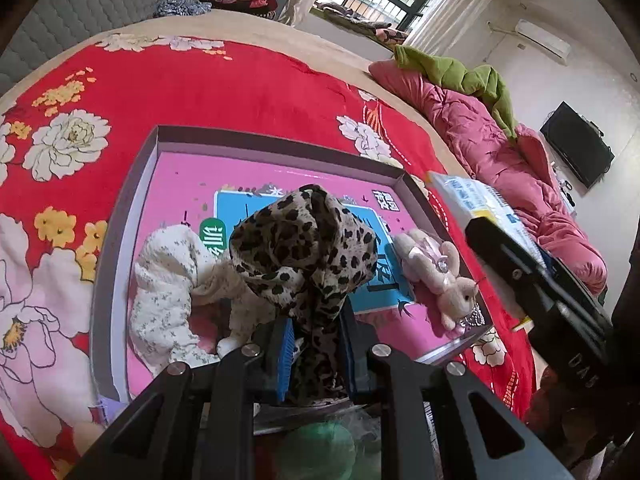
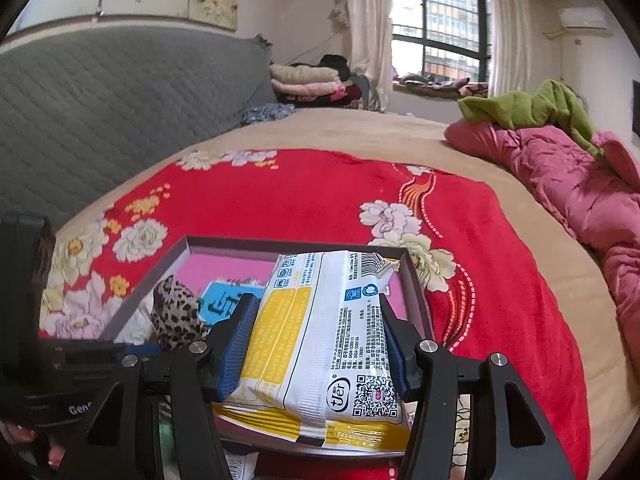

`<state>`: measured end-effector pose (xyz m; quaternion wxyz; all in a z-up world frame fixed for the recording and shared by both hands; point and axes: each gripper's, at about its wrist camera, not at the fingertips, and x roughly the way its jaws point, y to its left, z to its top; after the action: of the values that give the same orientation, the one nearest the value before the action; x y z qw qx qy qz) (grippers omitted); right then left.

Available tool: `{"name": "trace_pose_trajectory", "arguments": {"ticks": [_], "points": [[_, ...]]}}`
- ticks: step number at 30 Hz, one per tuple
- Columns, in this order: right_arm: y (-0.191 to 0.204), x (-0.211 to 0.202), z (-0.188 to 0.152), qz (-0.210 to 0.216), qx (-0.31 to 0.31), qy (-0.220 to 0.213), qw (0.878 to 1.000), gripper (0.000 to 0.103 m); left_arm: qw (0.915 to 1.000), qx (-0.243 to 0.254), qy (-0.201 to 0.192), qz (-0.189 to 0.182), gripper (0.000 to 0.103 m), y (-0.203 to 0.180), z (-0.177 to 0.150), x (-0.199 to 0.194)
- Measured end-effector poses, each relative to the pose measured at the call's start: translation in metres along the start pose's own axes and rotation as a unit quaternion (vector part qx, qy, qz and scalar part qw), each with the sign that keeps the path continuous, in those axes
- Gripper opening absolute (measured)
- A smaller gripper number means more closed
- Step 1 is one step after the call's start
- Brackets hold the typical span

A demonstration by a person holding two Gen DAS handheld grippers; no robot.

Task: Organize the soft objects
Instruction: 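Carry the leopard scrunchie and wipes packet over the pink box with both tools, then lower the wipes packet into the pink box and open the right tool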

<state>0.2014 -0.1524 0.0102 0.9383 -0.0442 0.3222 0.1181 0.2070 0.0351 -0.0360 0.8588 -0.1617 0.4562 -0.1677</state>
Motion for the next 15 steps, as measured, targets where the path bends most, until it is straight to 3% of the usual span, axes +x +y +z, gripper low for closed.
{"name": "trace_pose_trajectory", "arguments": {"ticks": [15], "points": [[0.014,0.039,-0.031,0.008,-0.047,0.072,0.996,0.059,0.9999,0.000,0.016,-0.002,0.020,0.003,0.000,0.006]]}}
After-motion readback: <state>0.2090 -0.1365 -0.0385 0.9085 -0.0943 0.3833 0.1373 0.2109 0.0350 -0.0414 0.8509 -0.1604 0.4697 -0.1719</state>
